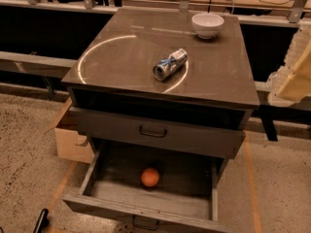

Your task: Pick orange from middle drawer and place on counter

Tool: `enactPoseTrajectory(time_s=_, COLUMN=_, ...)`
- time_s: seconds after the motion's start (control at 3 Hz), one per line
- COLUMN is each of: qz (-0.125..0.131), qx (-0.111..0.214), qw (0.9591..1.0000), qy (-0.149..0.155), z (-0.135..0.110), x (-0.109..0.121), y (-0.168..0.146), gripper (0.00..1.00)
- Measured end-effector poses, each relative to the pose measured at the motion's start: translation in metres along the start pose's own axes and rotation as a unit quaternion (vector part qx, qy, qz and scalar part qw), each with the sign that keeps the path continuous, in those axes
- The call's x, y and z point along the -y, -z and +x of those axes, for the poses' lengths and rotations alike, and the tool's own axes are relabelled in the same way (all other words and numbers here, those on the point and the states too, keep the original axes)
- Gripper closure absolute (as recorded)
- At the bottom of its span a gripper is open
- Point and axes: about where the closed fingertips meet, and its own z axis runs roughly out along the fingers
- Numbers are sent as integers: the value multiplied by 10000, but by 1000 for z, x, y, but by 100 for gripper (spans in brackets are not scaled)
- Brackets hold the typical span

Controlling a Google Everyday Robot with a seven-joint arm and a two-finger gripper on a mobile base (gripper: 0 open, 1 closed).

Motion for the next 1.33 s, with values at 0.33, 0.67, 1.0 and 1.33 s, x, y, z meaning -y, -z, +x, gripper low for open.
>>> enactPoseTrajectory(time_s=0.33, qz=0, qx=0, qw=10000, qy=0, z=0, x=0, y=0, gripper=0)
enactPoseTrajectory(time_s=0.67, qz=0, qx=0, qw=10000, qy=0, z=0, x=0, y=0, gripper=0)
enactPoseTrajectory(time_s=1.0, qz=0, qx=0, qw=10000, qy=0, z=0, x=0, y=0, gripper=0)
enactPoseTrajectory(time_s=1.33, qz=0, qx=0, qw=10000, qy=0, z=0, x=0, y=0, gripper=0)
